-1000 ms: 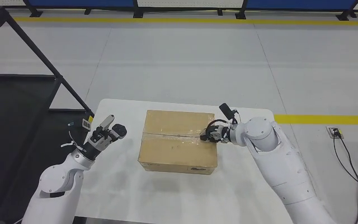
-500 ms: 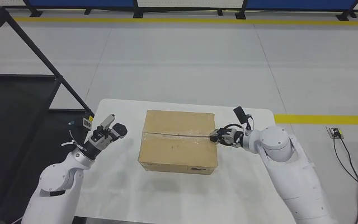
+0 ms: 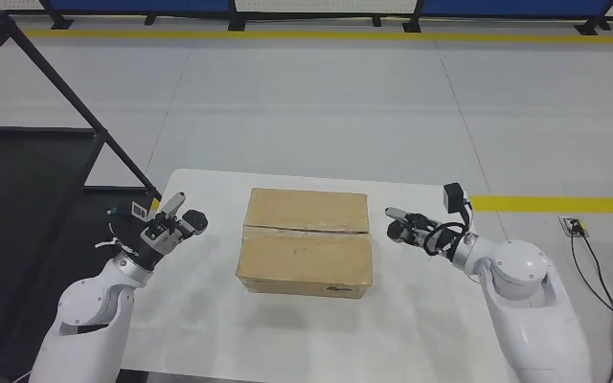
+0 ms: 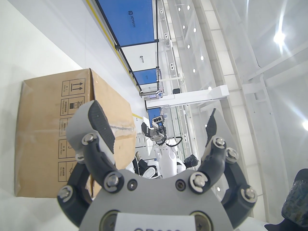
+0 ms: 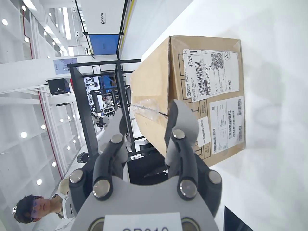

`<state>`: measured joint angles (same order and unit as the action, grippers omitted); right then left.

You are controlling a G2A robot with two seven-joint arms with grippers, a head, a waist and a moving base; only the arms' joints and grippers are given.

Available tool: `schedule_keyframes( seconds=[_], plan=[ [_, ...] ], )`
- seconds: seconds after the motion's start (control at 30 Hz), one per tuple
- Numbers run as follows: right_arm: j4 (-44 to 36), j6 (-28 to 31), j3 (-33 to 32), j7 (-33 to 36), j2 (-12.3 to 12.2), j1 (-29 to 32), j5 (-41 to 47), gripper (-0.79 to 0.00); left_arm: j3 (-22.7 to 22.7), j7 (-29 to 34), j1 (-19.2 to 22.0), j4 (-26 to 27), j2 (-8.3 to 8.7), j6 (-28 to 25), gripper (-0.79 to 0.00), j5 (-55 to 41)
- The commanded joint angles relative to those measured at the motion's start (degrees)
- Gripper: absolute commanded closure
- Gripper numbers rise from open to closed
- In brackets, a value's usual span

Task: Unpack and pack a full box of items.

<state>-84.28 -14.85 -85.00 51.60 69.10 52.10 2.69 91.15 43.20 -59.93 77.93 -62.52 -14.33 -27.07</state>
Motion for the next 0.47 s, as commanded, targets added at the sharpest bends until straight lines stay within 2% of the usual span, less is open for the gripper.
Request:
schedule_keyframes(
  seconds=[0.0,0.13,0.23,0.43],
  plan=[
    [0.0,0.0,0.0,0.0,0.0,0.0,0.0,-0.495,0.0,0.0,0.0,0.0,0.0,0.0,-0.784,0.0],
    [0.0,0.03,-0.01,-0.01,0.0,0.01,0.01,-0.676,-0.01,-0.01,-0.01,0.04,0.0,-0.01,-0.785,0.0],
    [0.0,0.04,-0.01,-0.01,0.0,0.01,0.01,-0.754,-0.01,-0.01,-0.01,0.04,0.0,-0.01,-0.784,0.0],
    [0.0,0.04,-0.01,-0.01,0.0,0.01,0.01,-0.785,-0.01,-0.01,-0.01,0.04,0.0,-0.01,-0.785,0.0]
  ],
)
